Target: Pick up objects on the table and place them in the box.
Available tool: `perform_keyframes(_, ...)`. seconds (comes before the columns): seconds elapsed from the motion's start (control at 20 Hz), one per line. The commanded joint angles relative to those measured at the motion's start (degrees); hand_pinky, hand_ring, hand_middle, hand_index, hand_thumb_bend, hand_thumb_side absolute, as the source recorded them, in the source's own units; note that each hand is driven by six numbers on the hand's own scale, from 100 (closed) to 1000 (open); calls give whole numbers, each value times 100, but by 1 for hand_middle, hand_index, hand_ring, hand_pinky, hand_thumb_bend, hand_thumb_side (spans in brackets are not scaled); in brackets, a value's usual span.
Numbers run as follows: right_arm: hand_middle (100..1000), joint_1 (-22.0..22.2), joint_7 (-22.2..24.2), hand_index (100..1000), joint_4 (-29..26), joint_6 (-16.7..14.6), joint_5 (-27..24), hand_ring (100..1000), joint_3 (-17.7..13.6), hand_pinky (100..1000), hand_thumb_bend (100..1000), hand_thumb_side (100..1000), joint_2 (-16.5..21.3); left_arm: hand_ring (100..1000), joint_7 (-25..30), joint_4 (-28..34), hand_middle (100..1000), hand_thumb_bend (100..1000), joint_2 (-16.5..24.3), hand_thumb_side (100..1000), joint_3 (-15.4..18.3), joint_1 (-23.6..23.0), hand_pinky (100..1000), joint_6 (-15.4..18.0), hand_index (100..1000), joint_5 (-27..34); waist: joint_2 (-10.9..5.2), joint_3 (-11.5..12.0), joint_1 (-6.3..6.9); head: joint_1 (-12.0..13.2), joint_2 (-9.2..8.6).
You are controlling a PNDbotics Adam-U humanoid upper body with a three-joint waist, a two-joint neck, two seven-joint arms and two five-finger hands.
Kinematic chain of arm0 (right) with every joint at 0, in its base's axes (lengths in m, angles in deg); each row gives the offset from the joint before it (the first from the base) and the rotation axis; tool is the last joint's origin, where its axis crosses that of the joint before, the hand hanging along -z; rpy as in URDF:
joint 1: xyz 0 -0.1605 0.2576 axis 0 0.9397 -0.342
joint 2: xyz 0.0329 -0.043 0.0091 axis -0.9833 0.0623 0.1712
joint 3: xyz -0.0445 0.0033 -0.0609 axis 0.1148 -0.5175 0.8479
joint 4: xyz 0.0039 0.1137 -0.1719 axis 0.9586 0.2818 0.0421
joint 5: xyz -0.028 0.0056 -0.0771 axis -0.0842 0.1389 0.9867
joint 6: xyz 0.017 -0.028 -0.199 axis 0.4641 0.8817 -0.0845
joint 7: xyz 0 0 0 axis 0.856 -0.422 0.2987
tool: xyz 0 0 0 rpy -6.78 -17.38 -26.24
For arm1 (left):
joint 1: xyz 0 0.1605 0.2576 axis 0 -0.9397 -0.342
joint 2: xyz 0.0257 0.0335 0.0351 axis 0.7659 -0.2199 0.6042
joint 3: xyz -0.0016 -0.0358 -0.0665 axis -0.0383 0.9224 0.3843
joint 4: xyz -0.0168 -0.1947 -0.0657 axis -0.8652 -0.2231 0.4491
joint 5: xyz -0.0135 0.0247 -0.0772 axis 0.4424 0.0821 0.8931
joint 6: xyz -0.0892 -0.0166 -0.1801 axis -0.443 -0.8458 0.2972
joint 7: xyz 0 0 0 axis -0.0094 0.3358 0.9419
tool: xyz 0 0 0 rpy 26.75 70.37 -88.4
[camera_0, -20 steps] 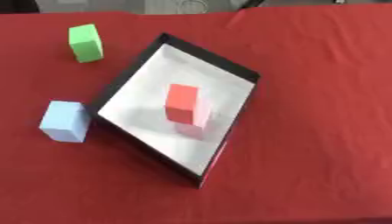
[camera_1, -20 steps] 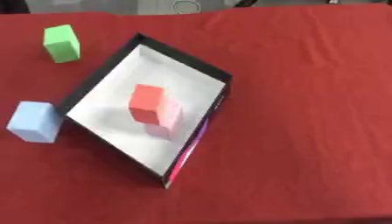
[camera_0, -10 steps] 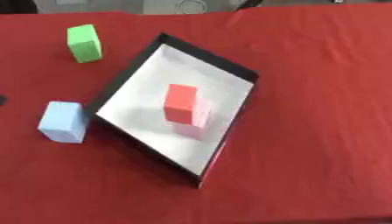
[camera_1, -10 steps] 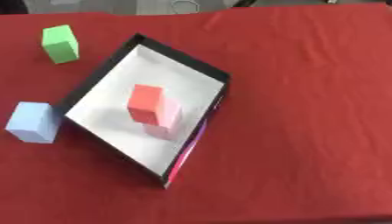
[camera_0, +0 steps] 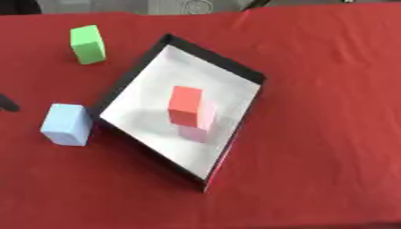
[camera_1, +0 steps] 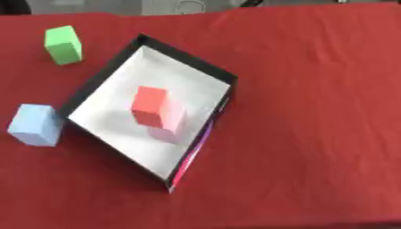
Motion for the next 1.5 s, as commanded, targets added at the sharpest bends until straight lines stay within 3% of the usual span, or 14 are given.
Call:
perform_keyframes(0.05, 734, -54, -3, 868, 2, 33, -35, 771, -46, 948, 100, 477, 104, 848, -63, -344, 802, 813, -28, 269, -51, 198, 878, 291, 880, -419, 26, -10, 81, 56, -6)
perform_keyframes(0.3, 731, -65, 14, 867, 57, 71, -25, 769, -29, 948, 100, 485, 44, 841, -142, -1220, 795, 792, -459, 254, -263, 487, 881, 946, 878, -686, 37, -31, 70, 68, -6)
perform_keyframes(0.5, 728, -70, 10, 865, 78, 89, -36, 767, -26, 949, 100, 493, -4, 842, -55, -1699, 793, 761, -736, 192, -362, 702, 888, 1450, 875, -777, 57, -36, 70, 68, -6)
perform_keyframes(0.8, 722, -77, 26, 863, 117, 132, -52, 763, -11, 949, 100, 503, -68, 841, 26, -2087, 790, 761, -1053, 156, -451, 973, 892, 1913, 872, -815, 74, -54, 78, 69, -6)
perform_keyframes(1.0, 717, -65, 32, 861, 138, 149, -60, 760, -17, 949, 100, 507, -102, 845, 23, -2156, 791, 800, -1166, 176, -476, 1094, 891, 2022, 873, -976, 82, -69, 83, 66, -6)
perform_keyframes(1.25, 712, -64, 53, 858, 158, 169, -75, 755, -8, 949, 100, 512, -134, 840, 10, -2261, 789, 772, -1338, 186, -537, 1227, 889, 2042, 868, -1015, 86, -82, 86, 79, -6)
perform_keyframes(1.5, 710, -62, 57, 858, 172, 189, -60, 754, -3, 948, 100, 514, -127, 840, 82, -1986, 782, 828, -1234, 224, -497, 1240, 873, 1876, 864, -1283, 101, -119, 81, 88, -6)
